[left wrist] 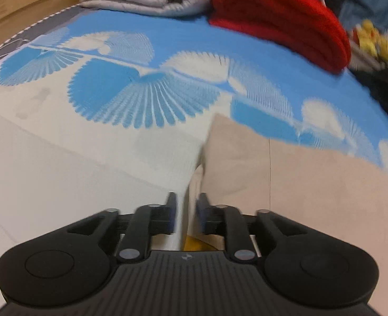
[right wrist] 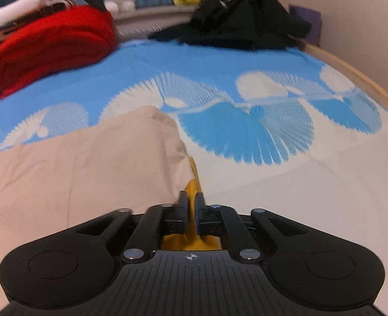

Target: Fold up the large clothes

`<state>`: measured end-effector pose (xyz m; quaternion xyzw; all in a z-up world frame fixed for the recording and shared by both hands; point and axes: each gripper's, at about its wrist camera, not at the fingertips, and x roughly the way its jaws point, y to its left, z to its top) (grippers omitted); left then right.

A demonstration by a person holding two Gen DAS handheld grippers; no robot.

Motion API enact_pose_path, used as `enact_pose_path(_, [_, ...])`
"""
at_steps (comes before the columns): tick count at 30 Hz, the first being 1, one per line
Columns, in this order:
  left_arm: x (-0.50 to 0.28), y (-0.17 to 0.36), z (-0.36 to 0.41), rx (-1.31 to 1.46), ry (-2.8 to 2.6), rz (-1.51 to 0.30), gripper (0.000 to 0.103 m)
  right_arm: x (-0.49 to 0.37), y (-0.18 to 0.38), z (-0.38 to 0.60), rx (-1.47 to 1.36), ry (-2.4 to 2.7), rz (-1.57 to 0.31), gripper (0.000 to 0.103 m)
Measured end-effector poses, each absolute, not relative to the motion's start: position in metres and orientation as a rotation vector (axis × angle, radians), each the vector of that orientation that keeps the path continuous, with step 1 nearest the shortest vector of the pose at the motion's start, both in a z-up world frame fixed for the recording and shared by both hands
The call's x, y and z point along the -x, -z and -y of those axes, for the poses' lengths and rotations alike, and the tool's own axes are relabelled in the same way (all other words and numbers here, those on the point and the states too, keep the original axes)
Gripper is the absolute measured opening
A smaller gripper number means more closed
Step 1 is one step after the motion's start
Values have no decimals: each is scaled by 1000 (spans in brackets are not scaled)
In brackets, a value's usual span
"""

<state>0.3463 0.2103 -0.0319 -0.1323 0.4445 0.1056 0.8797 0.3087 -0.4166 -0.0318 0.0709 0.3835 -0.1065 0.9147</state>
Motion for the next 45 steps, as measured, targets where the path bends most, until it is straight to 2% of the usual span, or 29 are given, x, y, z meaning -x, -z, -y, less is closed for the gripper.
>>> enact_pose_path(3, [-336, 0, -210, 322, -165, -849, 30, -299, 20, 420, -147, 250, -724, 18])
enact_pose_path(5, [-328, -14, -202, 341, -45, -832, 30, -290, 9, 424, -171, 222, -662, 18])
enact_pose_path(7, [-327, -10, -190, 357, 97, -892, 32, -284, 4, 425, -198, 147, -661, 18])
enact_pose_path(11, [-340, 41, -160, 219, 152, -1146, 34, -287, 30, 411, -117, 11, -857, 17])
enact_pose_path(14, [-343, 56, -161, 165, 69, -1187, 34, -288, 51, 405, -8, 46, -945, 14])
enact_pose_path(19, [-323, 11, -151, 150, 191, -1037, 33, -278, 31, 408, -31, 59, -881, 14])
enact_pose_path(22, [-303, 8, -133, 110, 426, -1071, 35, -260, 10, 407, -30, -28, -773, 14])
enact_pose_path(26, [-268, 27, -104, -124, 658, -1146, 36, -229, -10, 406, -62, -257, -680, 14])
enact_pose_path(29, [-257, 45, -113, -236, 611, -1195, 35, -207, 1, 402, -11, -359, -789, 14])
enact_pose_path(32, [-252, 29, -139, -155, 545, -1182, 35, -188, 33, 406, 152, -300, -981, 14])
enact_pose_path(36, [-239, 35, -173, -119, 531, -1232, 35, -165, 28, 425, 129, -284, -991, 14])
enact_pose_path(37, [-235, 45, -170, -175, 498, -1267, 29, -161, 29, 427, 131, -270, -1007, 14])
enact_pose_path(38, [-231, 52, -172, -218, 477, -1296, 29, -157, 32, 427, 165, -252, -1033, 14])
enact_pose_path(41, [-224, 32, -170, -265, 434, -1225, 29, -147, 36, 424, 292, -192, -1080, 14])
enact_pose_path(43, [-216, 6, -170, -274, 387, -1129, 29, -139, 18, 421, 317, -147, -1011, 14])
enact_pose_path(45, [-210, -32, -170, -224, 334, -1008, 29, -130, -18, 419, 296, -106, -859, 14])
